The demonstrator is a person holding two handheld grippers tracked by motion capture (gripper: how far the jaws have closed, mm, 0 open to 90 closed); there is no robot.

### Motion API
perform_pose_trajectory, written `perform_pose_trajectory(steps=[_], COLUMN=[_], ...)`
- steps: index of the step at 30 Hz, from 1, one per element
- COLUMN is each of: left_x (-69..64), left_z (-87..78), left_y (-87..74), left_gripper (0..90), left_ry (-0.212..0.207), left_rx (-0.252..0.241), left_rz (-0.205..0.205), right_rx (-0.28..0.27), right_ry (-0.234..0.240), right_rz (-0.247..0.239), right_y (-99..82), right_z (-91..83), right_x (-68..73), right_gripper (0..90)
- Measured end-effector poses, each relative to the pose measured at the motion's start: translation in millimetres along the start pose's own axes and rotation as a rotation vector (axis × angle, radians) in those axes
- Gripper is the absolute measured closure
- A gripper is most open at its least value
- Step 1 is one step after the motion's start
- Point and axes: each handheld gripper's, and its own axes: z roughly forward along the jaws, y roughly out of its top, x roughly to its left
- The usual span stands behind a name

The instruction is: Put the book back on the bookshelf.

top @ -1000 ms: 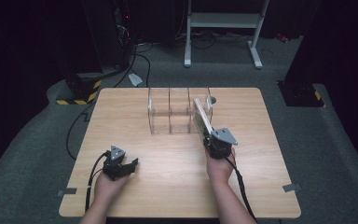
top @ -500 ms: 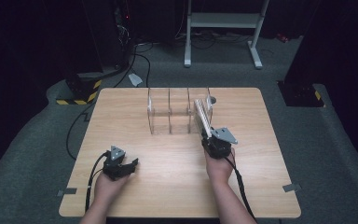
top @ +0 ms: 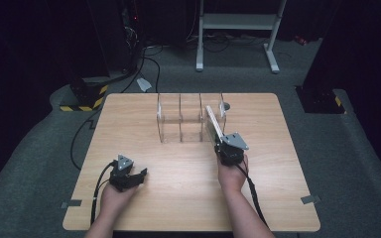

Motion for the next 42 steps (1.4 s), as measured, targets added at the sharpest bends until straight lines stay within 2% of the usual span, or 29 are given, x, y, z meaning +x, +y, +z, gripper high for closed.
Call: perform_pose_trajectory(steps=[4, 8, 11, 13, 18, 25, 31, 40, 42], left_x=[0.1, 0.2, 0.1, 0.1, 0.1, 0.2, 0.1, 0.0, 0.0], left_z=[-0.1, -0.1, -0.1, -0.1, -0.1, -0.1, -0.1, -0.2, 0.0], left_y=[0.0, 0.0, 0.0, 0.0, 0.0, 0.0, 0.0, 0.0, 0.0], left_gripper=[34.9, 34.9, 34.9, 34.9, 34.9, 34.9, 34.9, 35.0, 34.9], left_ry=[0.000, 0.000, 0.000, 0.000, 0.000, -0.001, -0.002, -0.002, -0.002], left_rx=[0.001, 0.001, 0.001, 0.001, 0.001, 0.001, 0.001, 0.002, 0.000], left_rz=[0.002, 0.002, 0.002, 0.002, 0.001, 0.001, 0.002, 0.002, 0.002], right_rx=[-0.004, -0.029, -0.035, -0.031, -0.022, -0.007, -0.003, 0.003, 0.002], right_ry=[0.004, -0.012, -0.038, -0.036, -0.060, -0.088, -0.117, -0.104, -0.082], right_rz=[0.009, 0.003, -0.012, 0.014, 0.017, 0.036, 0.012, 0.062, 0.076], right_y=[6.4, 15.2, 19.9, 22.0, 26.0, 24.2, 20.6, 17.9, 18.1], right_z=[-0.7, -0.4, 4.9, 10.2, 20.8, 31.0, 34.6, 35.6, 35.7], right_x=[-0.2, -0.4, -0.6, -2.5, -2.7, -3.0, 0.1, -4.3, -6.3], right_gripper=[75.7, 75.7, 75.7, 75.7, 75.7, 75.7, 75.5, 72.6, 69.2])
